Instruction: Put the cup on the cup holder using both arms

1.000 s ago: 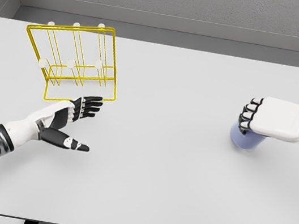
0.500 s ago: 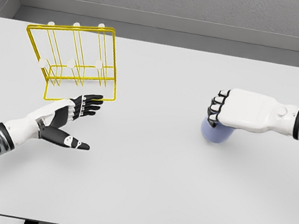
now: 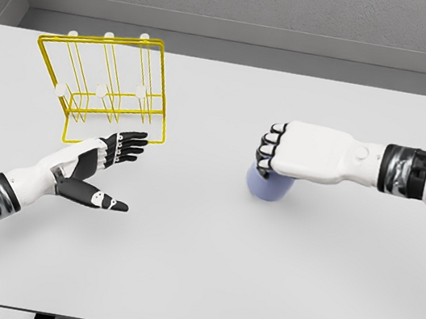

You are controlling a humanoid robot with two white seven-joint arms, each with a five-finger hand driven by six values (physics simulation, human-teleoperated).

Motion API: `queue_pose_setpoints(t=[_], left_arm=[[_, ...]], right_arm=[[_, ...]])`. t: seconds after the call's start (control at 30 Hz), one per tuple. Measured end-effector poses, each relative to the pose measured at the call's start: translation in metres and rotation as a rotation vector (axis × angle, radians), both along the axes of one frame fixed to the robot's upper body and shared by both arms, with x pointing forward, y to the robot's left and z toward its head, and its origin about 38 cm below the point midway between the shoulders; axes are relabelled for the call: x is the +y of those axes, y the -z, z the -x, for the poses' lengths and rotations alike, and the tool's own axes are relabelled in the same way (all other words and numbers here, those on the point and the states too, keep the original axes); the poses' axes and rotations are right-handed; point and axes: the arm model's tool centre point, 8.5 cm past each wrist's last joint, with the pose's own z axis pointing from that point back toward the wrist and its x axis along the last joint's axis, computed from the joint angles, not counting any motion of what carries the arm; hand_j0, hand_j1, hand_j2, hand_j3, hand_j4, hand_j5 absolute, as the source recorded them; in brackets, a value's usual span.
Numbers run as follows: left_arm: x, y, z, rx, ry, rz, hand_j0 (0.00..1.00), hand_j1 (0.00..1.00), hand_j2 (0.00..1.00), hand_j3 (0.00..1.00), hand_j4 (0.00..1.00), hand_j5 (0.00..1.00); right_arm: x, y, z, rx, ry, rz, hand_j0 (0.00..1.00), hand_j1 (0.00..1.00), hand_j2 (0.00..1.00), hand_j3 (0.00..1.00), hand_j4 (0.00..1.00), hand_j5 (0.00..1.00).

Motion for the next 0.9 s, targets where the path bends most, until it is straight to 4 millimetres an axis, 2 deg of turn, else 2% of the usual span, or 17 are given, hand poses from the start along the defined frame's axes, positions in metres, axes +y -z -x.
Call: queue_pose_setpoints(t=[0.17, 0.43, 0.73, 0.9], left_arm=[[0.0, 0.0, 0.0, -0.003, 0.002, -0.002, 1.0, 1.0, 1.0, 1.0, 1.0, 1.0], [-0.001, 0.0, 0.0, -0.004, 0.004, -0.003, 1.0, 1.0, 1.0, 1.0, 1.0, 1.0], [-0.001, 0.0, 0.0, -0.005, 0.004, -0.003, 1.0, 1.0, 1.0, 1.0, 1.0, 1.0], [-0.002, 0.0, 0.0, -0.005, 0.005, 0.0, 1.0, 1.0, 1.0, 1.0, 1.0, 1.0]], right_arm=[[0.022, 0.004, 0.002, 0.012, -0.041, -0.024, 0.45, 0.45, 0.45, 0.45, 0.45, 0.45], [0.048, 0.01, 0.007, 0.032, -0.092, -0.051, 0.45, 0.45, 0.45, 0.45, 0.45, 0.45], [0.072, 0.017, 0.014, 0.055, -0.145, -0.076, 0.44, 0.44, 0.44, 0.44, 0.44, 0.44], [0.078, 0.022, 0.016, 0.06, -0.155, -0.049, 0.45, 0.45, 0.45, 0.45, 0.45, 0.45]])
